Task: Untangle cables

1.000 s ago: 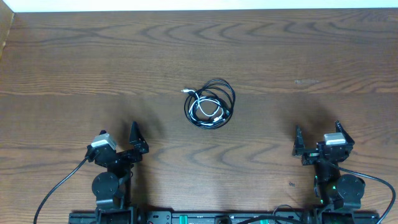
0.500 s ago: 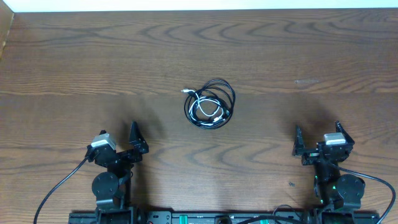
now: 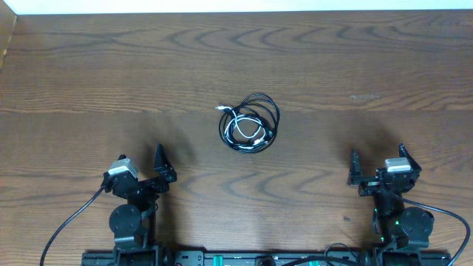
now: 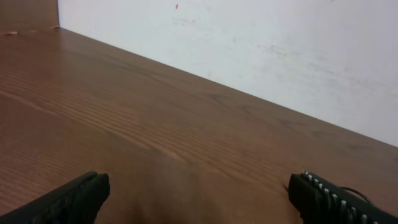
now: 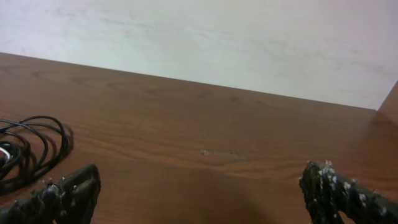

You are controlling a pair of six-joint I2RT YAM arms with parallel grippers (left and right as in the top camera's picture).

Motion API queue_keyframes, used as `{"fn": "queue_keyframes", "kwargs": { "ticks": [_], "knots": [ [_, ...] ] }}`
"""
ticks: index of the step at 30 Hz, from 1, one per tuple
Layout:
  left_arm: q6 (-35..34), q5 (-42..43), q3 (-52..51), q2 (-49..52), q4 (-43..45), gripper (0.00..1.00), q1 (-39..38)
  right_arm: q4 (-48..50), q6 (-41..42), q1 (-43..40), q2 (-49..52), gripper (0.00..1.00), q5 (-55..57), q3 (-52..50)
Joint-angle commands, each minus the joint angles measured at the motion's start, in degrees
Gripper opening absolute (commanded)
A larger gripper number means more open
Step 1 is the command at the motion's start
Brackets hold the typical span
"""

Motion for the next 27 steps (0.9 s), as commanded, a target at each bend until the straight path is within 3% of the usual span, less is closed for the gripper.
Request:
{"fn": "queue_keyframes", "kwargs": {
  "ticks": [1, 27],
  "knots": [
    [-0.3, -0.3, -0.4, 0.2, -1.9, 0.98, -0.2, -0.1, 0.0, 0.2, 0.0, 0.99, 0.6, -0.3],
    [-0.3, 3.0, -0.3, 0.2, -1.9, 0.98, -0.2, -0.1, 0.0, 0.1, 0.0, 0.99, 0.6, -0.3]
  ]
}}
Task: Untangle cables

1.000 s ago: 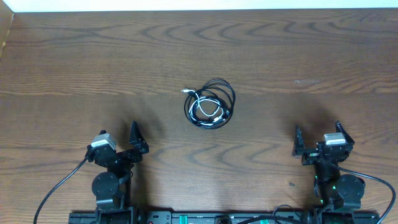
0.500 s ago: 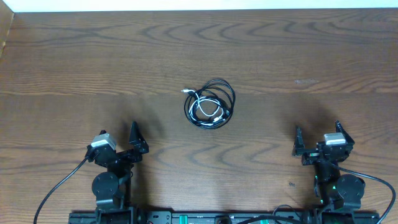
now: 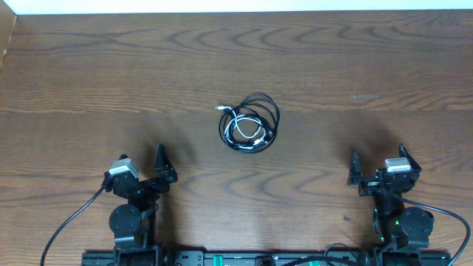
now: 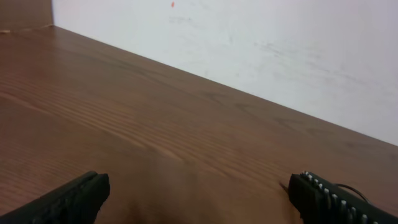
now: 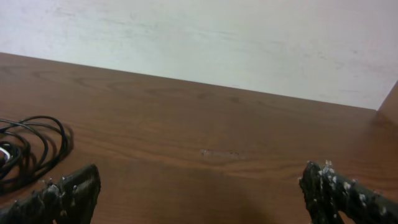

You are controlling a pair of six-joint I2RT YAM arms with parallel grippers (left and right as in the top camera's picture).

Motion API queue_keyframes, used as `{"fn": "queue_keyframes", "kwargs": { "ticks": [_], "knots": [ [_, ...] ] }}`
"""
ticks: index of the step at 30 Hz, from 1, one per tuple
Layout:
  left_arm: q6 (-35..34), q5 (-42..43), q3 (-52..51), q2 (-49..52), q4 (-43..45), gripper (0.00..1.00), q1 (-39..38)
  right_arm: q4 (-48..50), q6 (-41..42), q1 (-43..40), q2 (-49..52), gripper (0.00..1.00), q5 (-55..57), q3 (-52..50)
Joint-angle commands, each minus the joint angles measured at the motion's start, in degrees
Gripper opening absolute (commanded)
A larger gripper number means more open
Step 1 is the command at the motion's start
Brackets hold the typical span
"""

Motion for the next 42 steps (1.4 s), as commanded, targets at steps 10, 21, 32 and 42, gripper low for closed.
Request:
{"fn": "queue_keyframes", "kwargs": {
  "ticks": [10, 21, 32, 42],
  "knots": [
    [2.6, 3.2, 10.9, 7.3, -5.3, 0.98, -0.2, -0.1, 0.0, 0.1, 0.0, 0.99, 0.6, -0.3],
    [6.6, 12.8, 36.9, 34.9, -17.2, 0.98, -0.2, -0.1, 0.0, 0.2, 0.0, 0.99, 0.6, -0.3],
    [6.6, 15.4, 57.7, 55.4, -30.6, 0.98, -0.2, -0.1, 0.0, 0.1, 0.0, 0.99, 0.6, -0.3],
    [6.6, 15.0, 57.7, 55.9, -31.0, 0.98, -0.2, 0.3, 1.9, 0.2, 0.1, 0.99, -4.3, -0.3]
  ]
}}
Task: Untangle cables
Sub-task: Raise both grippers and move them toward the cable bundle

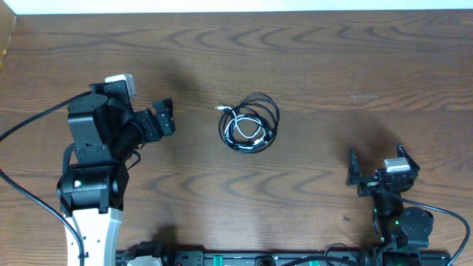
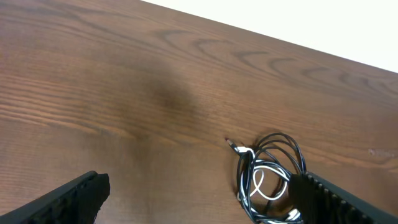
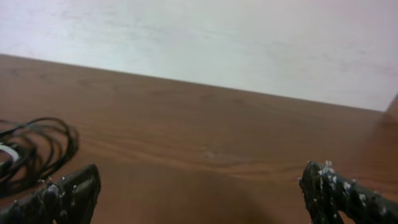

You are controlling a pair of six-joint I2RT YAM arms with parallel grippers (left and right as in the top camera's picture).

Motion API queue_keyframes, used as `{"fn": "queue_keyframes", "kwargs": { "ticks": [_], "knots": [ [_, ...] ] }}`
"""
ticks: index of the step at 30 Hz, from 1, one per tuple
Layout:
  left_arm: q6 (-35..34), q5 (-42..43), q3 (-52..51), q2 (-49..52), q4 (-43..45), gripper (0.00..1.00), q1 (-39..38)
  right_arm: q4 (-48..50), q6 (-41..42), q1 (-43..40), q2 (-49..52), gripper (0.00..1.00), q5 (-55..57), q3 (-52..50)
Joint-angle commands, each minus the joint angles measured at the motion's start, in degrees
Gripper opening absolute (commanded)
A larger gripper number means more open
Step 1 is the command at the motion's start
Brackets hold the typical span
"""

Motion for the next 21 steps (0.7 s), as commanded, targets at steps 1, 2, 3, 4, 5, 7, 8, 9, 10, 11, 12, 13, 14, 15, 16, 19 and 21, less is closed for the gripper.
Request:
{"fn": "queue_keyframes", "kwargs": {
  "ticks": [1, 2, 3, 4, 5, 7, 8, 9, 10, 11, 12, 13, 14, 15, 16, 19, 21],
  "knots": [
    [0.5, 0.7, 1.3, 0.4, -0.3, 0.98, -0.2, -0.1, 1.2, 0.2, -0.2, 0.99, -2.5, -0.1],
    [0.5, 0.7, 1.3, 0.5, -0.3, 0.98, -0.2, -0.1, 1.3, 0.2, -0.2, 0.99, -2.5, -0.1],
    [0.5, 0.7, 1.3, 0.5, -0.3, 0.98, -0.2, -0.1, 1.3, 0.2, -0.2, 0.99, -2.5, -0.1],
    [0.5, 0.7, 1.3, 0.5, -0.3, 0.98, -0.2, -0.1, 1.3, 0.2, -0.2, 0.99, -2.5, -0.1],
    [0.5, 0.7, 1.3, 0.5, -0.3, 0.98, -0.2, -0.1, 1.6, 0.2, -0.2, 0.99, -2.9, -0.1],
    [0.5, 0.7, 1.3, 0.5, 0.0, 0.98, -0.2, 0.1, 5.2, 0.2, -0.2, 0.99, -3.1, -0.1],
    [0.5, 0.7, 1.3, 0.5, 0.2, 0.98, -0.2, 0.0, 7.6, 0.2, -0.2, 0.99, -3.1, -0.1],
    [0.5, 0.7, 1.3, 0.5, 0.1, 0.98, -0.2, 0.0, 8.2, 0.2, -0.2, 0.99, -3.1, -0.1],
    [0.5, 0.7, 1.3, 0.5, 0.2, 0.98, -0.2, 0.0, 9.0, 0.2, -0.2, 0.99, -3.1, -0.1],
    [0.5, 0.7, 1.3, 0.5, 0.2, 0.98, -0.2, 0.0, 9.0, 0.2, -0.2, 0.99, -3.2, -0.1],
    [0.5, 0.7, 1.3, 0.5, 0.2, 0.98, -0.2, 0.0, 9.0, 0.2, -0.2, 0.99, -3.2, -0.1],
    [0.5, 0.7, 1.3, 0.5, 0.1, 0.98, -0.2, 0.0, 9.0, 0.2, -0.2, 0.99, -3.2, -0.1],
    [0.5, 0.7, 1.3, 0.5, 0.2, 0.98, -0.2, 0.0, 9.0, 0.2, -0.2, 0.99, -3.4, -0.1],
    [0.5, 0.7, 1.3, 0.5, 0.3, 0.98, -0.2, 0.2, 9.0, 0.1, -0.2, 0.99, -4.4, -0.1],
    [0.5, 0.7, 1.3, 0.5, 0.4, 0.98, -0.2, 0.2, 9.0, 0.1, -0.2, 0.99, -4.6, -0.1],
    [0.3, 0.7, 1.3, 0.5, 1.5, 0.98, -0.2, 0.2, 9.0, 0.1, -0.1, 0.99, -6.9, 0.1],
    [-0.1, 0.7, 1.3, 0.5, 2.3, 0.98, -0.2, 0.1, 9.0, 0.1, 0.2, 0.99, -8.2, 0.6]
  ]
}}
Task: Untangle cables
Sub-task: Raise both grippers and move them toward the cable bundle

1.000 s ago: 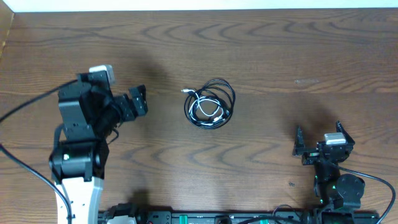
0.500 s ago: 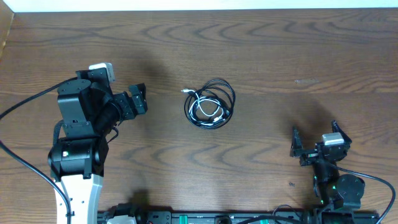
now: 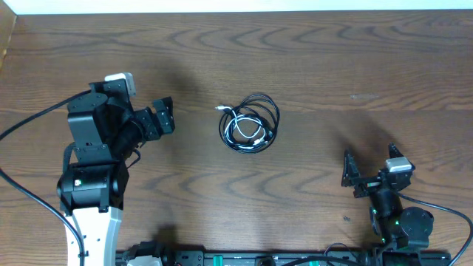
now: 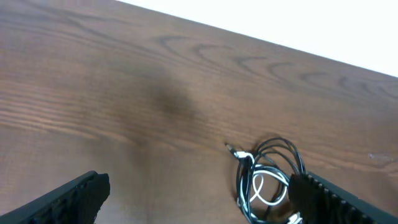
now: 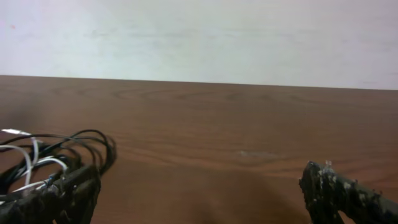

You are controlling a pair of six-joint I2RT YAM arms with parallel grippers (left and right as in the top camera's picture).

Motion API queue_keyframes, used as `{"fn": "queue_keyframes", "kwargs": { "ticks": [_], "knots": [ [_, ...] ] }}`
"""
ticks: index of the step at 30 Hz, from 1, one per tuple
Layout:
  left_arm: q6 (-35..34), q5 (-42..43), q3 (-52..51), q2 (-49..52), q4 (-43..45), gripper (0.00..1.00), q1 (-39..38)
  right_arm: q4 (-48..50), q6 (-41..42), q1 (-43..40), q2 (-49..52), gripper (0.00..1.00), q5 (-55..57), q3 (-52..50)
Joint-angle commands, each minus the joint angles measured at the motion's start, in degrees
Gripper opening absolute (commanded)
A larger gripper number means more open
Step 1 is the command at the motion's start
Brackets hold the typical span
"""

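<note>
A tangle of black and white cables (image 3: 249, 123) lies coiled on the wooden table (image 3: 332, 59), near its middle. My left gripper (image 3: 165, 116) is raised to the left of the coil, open and empty, pointing toward it. In the left wrist view the cables (image 4: 267, 175) sit ahead near the right finger of the left gripper (image 4: 199, 194). My right gripper (image 3: 369, 165) stands low at the front right, open and empty. In its own view the right gripper (image 5: 199, 190) sees the cables (image 5: 46, 163) at far left.
A white wall (image 5: 199, 37) rises beyond the table's far edge. A raised wooden side board (image 3: 6, 37) borders the table at the far left. The arm bases and their black leads (image 3: 44, 236) run along the front edge.
My right gripper has turned a little to the left, so more of the coil shows in its view. The left gripper has barely shifted. The cables lie as before.
At first both grippers rested open near the front edge, far from the coil, and stayed so a second later. Then the left arm stood raised, left of the cables, looking down on them. Now the right gripper also faces more toward the coil.
</note>
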Motion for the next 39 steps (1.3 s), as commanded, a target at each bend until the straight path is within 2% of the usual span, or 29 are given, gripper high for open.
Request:
{"fn": "queue_keyframes", "kwargs": {
  "ticks": [1, 5, 8, 13, 17, 20, 25, 31, 39],
  "knots": [
    [-0.1, 0.7, 1.3, 0.3, 1.0, 0.98, -0.2, -0.1, 1.0, 0.2, 0.6, 0.99, -3.6, 0.9],
    [0.0, 0.7, 1.3, 0.3, 1.7, 1.0, -0.2, -0.1, 2.5, 0.1, 4.0, 0.99, -5.6, 3.4],
    [0.2, 0.7, 1.3, 0.3, 1.9, 0.92, -0.2, -0.1, 2.9, 0.1, 9.4, 0.99, -7.2, 7.2],
    [0.2, 0.7, 1.3, 0.3, 1.9, 0.91, -0.2, -0.1, 2.6, 0.1, 21.9, 0.99, -9.1, 16.2],
    [0.1, 0.7, 1.3, 0.3, 1.2, 0.91, -0.2, -0.5, 0.1, 0.1, 35.5, 0.99, -14.4, 25.7],
    [-0.1, 0.9, 1.4, 0.3, 0.3, 0.91, -0.8, -3.3, 0.0, 0.1, 45.3, 0.99, -18.9, 33.8],
    [-0.8, 0.7, 1.5, 0.7, -0.1, 0.9, -4.2, -13.6, 0.0, 0.2, 58.4, 0.99, -23.7, 47.5],
    [-1.6, 0.7, 6.1, 8.3, -4.0, 0.9, -7.6, -22.6, -1.5, 0.3, 68.6, 0.99, -26.4, 58.8],
    [-1.8, 0.7, 7.4, 17.0, -4.4, 0.9, -11.8, -20.1, -3.1, 6.2, 77.7, 0.99, -28.0, 62.3]
  ]
}}
